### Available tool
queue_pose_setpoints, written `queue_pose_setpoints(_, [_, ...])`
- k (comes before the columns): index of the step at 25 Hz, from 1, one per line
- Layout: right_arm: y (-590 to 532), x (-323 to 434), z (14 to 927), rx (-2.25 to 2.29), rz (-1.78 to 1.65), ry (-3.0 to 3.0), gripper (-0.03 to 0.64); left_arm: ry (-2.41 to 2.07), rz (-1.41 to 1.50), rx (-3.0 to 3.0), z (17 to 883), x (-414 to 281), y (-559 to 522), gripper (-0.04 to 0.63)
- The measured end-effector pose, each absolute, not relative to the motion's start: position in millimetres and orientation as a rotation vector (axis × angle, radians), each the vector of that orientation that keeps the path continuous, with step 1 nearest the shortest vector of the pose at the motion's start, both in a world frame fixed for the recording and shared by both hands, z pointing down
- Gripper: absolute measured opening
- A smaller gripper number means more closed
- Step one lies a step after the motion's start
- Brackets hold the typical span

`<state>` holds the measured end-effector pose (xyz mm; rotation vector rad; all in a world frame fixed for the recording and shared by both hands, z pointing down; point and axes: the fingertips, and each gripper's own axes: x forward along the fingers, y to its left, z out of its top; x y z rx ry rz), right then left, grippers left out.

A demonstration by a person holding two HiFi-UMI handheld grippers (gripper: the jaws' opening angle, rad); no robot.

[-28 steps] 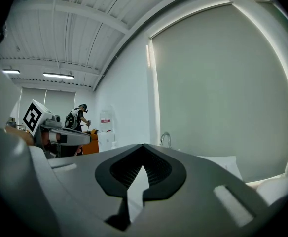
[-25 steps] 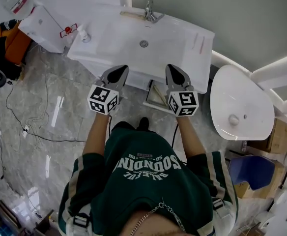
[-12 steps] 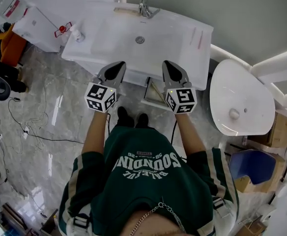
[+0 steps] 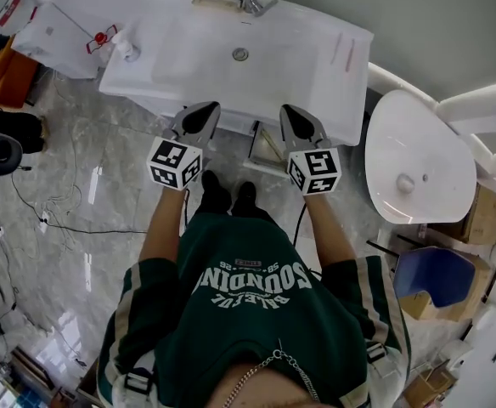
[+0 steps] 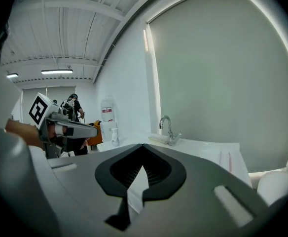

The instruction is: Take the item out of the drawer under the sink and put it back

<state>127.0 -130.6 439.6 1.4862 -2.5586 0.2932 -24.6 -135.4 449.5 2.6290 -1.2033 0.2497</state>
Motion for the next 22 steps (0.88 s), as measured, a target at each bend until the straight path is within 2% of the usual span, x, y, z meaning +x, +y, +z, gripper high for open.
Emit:
queue_pose_setpoints(16, [-90,143,552,1.39,0.514,-2.434,0.002,-1.052,0.342,2.5,542,-2,-119,0.049])
queue_pose_setpoints(22, [-78,146,626,1.233,0.584,-2.299,0.014,-1.023,0.388,2.474,567,2,-113,0.049])
